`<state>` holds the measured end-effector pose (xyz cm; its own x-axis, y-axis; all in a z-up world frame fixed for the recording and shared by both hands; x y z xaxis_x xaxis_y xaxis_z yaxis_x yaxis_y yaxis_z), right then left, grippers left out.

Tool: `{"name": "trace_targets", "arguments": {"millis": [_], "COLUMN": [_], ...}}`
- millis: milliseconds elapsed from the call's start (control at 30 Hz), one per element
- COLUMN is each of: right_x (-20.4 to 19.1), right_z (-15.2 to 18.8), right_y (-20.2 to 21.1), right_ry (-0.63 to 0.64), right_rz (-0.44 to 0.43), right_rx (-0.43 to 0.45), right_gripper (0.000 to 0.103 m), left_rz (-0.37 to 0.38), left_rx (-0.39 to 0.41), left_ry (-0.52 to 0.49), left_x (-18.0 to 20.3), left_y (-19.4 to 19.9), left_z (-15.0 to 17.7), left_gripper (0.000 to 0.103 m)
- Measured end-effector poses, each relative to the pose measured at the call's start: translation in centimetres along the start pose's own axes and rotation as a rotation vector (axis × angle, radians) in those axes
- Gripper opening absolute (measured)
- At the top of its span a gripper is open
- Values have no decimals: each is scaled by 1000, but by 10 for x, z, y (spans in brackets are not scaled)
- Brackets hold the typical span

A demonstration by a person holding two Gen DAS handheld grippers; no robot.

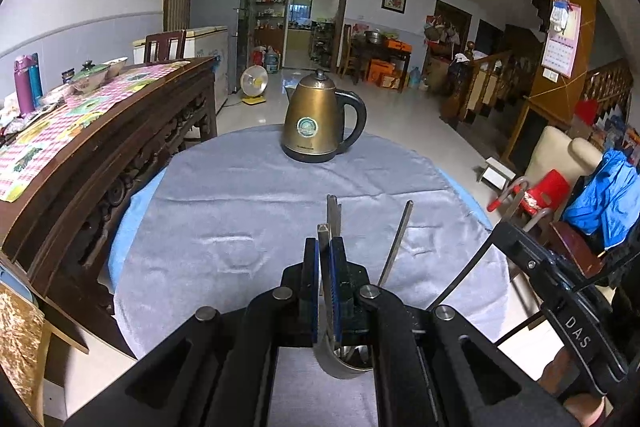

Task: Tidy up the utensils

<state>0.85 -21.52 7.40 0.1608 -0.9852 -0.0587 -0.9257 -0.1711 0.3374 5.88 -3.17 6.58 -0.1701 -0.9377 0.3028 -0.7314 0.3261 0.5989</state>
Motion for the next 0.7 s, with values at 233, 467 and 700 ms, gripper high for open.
{"name": "trace_targets", "arguments": {"millis": [233, 467, 700], "right_x": [0, -2, -2], "right_z": [3, 6, 7], "right_y": [-1, -2, -2], "right_ry": [-8, -9, -9], "right_rz": [-3, -2, -1], "right_rx": [-6, -13, -14], "right_gripper": [6, 7, 7], "left_rz": [-29, -69, -86], "left_rx": [15, 40, 50], "left_ry": [-26, -52, -64], "left_x": [3, 4, 4], "left_y": [3, 5, 5], "left_z": [5, 8, 8], "left_gripper": [6, 6, 7]}}
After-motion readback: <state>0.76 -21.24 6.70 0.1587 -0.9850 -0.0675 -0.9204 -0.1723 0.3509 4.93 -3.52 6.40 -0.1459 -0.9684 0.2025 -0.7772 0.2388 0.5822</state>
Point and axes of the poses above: each gripper's, at about its wrist camera, not at the fingertips, and y roughly against the way its jaws point, x to its right, z to its underside, the point moved 3 cm from there along -y, roughly the way its jaws point, and after that the axes turned 14 degrees about y, right-handed, at the moved point
